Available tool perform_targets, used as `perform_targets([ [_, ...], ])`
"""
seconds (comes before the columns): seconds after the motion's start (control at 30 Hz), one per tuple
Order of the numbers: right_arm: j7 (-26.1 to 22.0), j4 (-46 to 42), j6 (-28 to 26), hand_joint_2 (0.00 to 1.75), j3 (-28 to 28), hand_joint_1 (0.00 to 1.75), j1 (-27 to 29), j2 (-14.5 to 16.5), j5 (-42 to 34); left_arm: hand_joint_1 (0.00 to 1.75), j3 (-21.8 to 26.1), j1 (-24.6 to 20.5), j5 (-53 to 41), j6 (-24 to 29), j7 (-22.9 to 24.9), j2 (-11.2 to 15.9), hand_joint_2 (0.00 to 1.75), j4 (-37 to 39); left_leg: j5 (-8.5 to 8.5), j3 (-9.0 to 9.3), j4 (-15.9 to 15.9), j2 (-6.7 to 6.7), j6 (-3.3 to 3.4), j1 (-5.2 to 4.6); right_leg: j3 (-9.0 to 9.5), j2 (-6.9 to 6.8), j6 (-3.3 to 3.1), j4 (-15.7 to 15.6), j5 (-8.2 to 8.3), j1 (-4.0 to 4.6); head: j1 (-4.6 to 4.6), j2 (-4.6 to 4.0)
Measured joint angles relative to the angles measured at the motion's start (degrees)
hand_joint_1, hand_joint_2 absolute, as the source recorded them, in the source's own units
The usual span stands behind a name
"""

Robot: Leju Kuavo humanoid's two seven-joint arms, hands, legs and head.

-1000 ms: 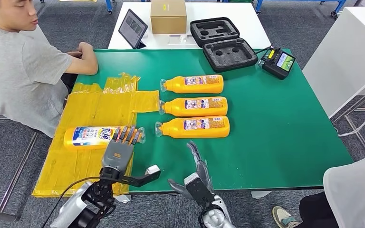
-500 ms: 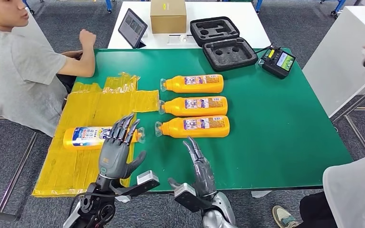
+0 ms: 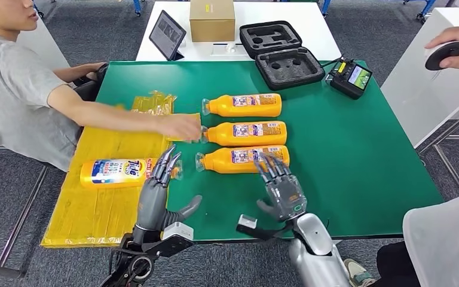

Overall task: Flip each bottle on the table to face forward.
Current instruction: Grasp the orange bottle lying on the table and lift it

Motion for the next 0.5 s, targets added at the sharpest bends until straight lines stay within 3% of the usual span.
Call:
perform_targets([
  [0.5, 0.1, 1.0, 0.0, 1.75, -2.8, 0.00, -0.8, -0.1, -0.3, 0.00, -0.9, 0.0, 0.1, -0.1, 0.0, -0.1, 1.75, 0.3, 0.00, -0.04, 0.0, 0.00, 0.00, 0.01, -0.04, -0.01, 0.01, 0.0, 0.00, 0.02, -0.01, 0.00],
])
